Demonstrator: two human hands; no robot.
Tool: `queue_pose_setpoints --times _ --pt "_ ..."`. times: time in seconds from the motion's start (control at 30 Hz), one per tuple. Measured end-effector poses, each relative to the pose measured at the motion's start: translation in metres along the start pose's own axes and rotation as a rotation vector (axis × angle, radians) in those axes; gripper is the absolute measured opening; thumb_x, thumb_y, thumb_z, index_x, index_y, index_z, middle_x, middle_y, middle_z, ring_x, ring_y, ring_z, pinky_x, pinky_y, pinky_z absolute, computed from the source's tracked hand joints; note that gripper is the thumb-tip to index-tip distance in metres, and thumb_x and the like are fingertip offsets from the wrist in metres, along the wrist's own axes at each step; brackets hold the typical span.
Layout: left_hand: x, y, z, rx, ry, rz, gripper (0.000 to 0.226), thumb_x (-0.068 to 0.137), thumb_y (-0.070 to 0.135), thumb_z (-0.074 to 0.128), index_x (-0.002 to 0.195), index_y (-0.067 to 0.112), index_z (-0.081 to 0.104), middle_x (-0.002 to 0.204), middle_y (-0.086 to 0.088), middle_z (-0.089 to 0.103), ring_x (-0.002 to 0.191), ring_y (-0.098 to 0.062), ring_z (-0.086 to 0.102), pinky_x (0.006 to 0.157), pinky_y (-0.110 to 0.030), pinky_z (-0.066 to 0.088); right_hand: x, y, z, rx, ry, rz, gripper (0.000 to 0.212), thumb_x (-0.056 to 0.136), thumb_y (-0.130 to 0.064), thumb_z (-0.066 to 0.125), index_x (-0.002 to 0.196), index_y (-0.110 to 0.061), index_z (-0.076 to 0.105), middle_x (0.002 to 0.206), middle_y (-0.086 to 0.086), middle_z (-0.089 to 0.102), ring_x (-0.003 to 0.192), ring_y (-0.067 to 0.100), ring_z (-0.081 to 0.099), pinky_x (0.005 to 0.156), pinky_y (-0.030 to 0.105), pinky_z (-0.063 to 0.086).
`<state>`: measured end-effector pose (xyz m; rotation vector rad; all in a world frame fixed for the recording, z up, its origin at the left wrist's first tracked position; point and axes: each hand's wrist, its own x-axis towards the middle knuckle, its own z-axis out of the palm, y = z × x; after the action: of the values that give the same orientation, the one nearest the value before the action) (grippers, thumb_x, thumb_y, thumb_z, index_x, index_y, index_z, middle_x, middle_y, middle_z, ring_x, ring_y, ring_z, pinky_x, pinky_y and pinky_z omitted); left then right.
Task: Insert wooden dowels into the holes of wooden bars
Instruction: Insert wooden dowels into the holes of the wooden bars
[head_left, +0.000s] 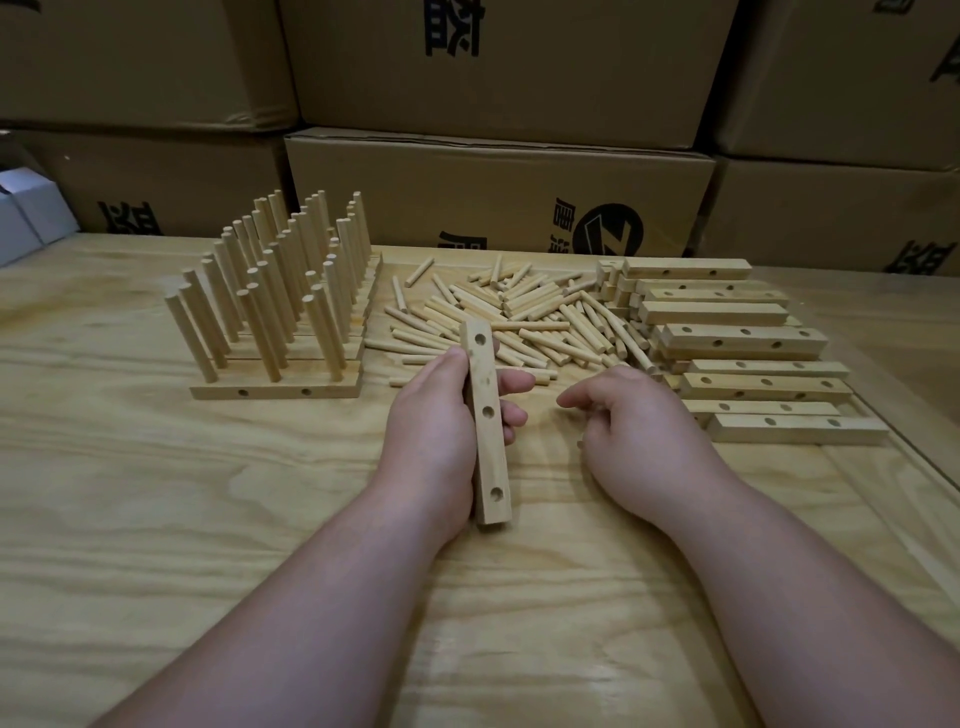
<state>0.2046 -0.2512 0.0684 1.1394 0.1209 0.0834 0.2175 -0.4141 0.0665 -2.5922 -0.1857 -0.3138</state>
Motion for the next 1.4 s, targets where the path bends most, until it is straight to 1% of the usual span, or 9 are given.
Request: queue_pose_setpoints --times 0.2,0.33,0.43,0.67,0.87,0.97,1.13,1.3,1.4 --pt "-0.001 0.002 0.002 0.018 -0.009 -0.012 0.035 0.107 0.033 0.038 0.114 0.016 0.067 0.088 -0.009 0.078 0.058 -0.014 0.062 0.051 -0.025 0.049 0.000 0.003 0.000 -0.138 0.013 -0.020 0.023 0.096 -0.025 0.055 0.110 -0.033 0.072 0.109 -0.011 0.057 0.115 0.016 0.046 0.096 0.034 0.044" --pt "-0.004 0.003 0.004 0.045 -0.016 0.003 0.035 0.107 0.037 0.041 0.112 0.017 0.070 0.089 -0.008 0.079 0.057 -0.013 0.062 0.051 -0.025 0.050 0.001 0.001 0.002 -0.161 0.098 -0.056 0.015 0.098 -0.036 0.052 0.107 -0.040 0.064 0.106 -0.017 0.054 0.109 0.012 0.041 0.095 0.036 0.032" --pt "-0.005 0.004 0.005 0.080 -0.008 0.031 0.030 0.105 0.038 0.050 0.108 0.017 0.071 0.088 -0.006 0.079 0.057 -0.011 0.063 0.050 -0.023 0.052 -0.001 -0.006 -0.001 0.014 0.240 -0.158 0.016 0.100 -0.037 0.048 0.111 -0.041 0.060 0.100 -0.025 0.054 0.100 0.002 0.040 0.091 0.033 0.025" --pt "-0.006 0.001 0.003 0.100 0.001 0.020 0.022 0.096 0.035 0.066 0.087 0.019 0.078 0.080 -0.001 0.071 0.066 -0.012 0.064 0.056 -0.023 0.052 -0.005 -0.010 -0.006 0.284 0.382 -0.326 0.017 0.097 -0.022 0.060 0.109 -0.020 0.072 0.091 -0.023 0.056 0.085 -0.004 0.056 0.073 0.009 0.040" --pt "-0.007 0.002 0.003 0.105 -0.001 0.011 0.020 0.093 0.034 0.069 0.089 0.016 0.077 0.069 -0.001 0.065 0.058 -0.010 0.061 0.050 -0.021 0.049 -0.008 -0.010 -0.006 0.325 0.313 -0.340 0.015 0.090 -0.018 0.071 0.104 -0.023 0.072 0.097 -0.014 0.058 0.093 0.004 0.060 0.077 0.011 0.046" --pt "-0.007 0.001 0.004 0.077 -0.007 0.007 0.015 0.091 0.030 0.073 0.103 0.022 0.078 0.078 0.002 0.073 0.068 -0.012 0.067 0.060 -0.025 0.053 -0.008 -0.011 -0.007 0.307 0.270 -0.301 0.019 0.088 -0.016 0.074 0.105 -0.025 0.072 0.098 -0.015 0.058 0.089 0.003 0.058 0.074 0.009 0.044" --pt "-0.007 0.001 0.002 0.067 -0.007 0.006 0.010 0.090 0.034 0.074 0.098 0.037 0.079 0.088 0.003 0.077 0.079 -0.013 0.071 0.066 -0.026 0.053 -0.008 -0.011 -0.009 0.316 0.267 -0.309 0.017 0.087 -0.017 0.076 0.102 -0.024 0.073 0.094 -0.020 0.059 0.086 -0.005 0.056 0.072 0.007 0.042" --pt "-0.006 0.000 0.002 0.079 0.054 0.042 0.016 0.088 0.037 0.076 0.102 0.029 0.079 0.102 0.002 0.076 0.087 -0.009 0.071 0.066 -0.021 0.055 -0.008 -0.009 -0.008 0.332 0.234 -0.356 0.017 0.092 -0.020 0.071 0.108 -0.021 0.075 0.097 -0.013 0.067 0.095 -0.003 0.060 0.080 0.008 0.044" --pt "-0.005 0.001 0.001 0.106 0.048 0.021 0.028 0.087 0.038 0.077 0.109 0.022 0.079 0.099 0.001 0.077 0.075 -0.005 0.071 0.063 -0.020 0.054 -0.008 -0.007 -0.008 0.335 0.218 -0.336 0.016 0.092 -0.022 0.070 0.108 -0.023 0.075 0.095 -0.015 0.069 0.095 0.000 0.061 0.081 0.013 0.046"
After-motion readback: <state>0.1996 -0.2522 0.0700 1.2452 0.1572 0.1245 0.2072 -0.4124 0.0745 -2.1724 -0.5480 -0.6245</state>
